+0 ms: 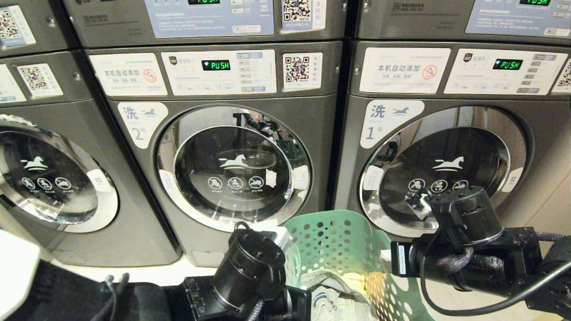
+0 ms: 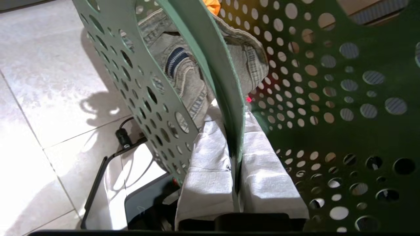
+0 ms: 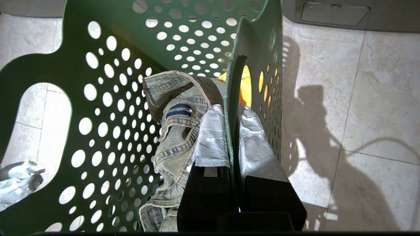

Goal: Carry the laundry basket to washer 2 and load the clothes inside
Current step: Pick up the clothes basket and put it beside the washing machine

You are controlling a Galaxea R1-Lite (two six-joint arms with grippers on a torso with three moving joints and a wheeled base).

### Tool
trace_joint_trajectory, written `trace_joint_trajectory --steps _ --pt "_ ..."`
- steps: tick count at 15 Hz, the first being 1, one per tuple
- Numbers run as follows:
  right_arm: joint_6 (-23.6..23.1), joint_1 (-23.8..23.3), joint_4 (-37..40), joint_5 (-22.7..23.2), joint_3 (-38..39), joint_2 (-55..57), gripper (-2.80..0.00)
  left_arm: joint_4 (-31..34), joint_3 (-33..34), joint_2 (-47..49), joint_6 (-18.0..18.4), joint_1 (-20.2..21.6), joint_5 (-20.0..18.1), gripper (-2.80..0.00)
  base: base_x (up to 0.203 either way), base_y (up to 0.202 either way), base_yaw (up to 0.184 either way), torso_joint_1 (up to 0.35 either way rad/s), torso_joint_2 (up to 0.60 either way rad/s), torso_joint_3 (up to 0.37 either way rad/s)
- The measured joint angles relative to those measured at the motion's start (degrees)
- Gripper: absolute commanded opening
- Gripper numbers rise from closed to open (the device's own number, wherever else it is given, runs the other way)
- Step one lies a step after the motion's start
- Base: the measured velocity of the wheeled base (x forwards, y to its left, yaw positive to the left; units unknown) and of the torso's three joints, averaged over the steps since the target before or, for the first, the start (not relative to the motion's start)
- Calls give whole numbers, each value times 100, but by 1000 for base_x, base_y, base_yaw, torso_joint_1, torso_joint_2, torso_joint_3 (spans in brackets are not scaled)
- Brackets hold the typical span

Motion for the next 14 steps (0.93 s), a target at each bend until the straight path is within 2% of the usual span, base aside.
trace_joint_trajectory --steps 7,11,14 --pt "-19 -60 -6 -49 -61 -4 -280 -21 2 15 13 -16 69 -280 0 0 0 0 0 0" --pt "-399 -88 -6 -525 -56 -15 -280 -21 -188 64 26 -30 67 -280 0 0 0 0 0 0" --pt "-430 -177 -5 -652 -50 -51 -280 -21 -433 227 34 -143 70 -280 0 0 0 5 4 -129"
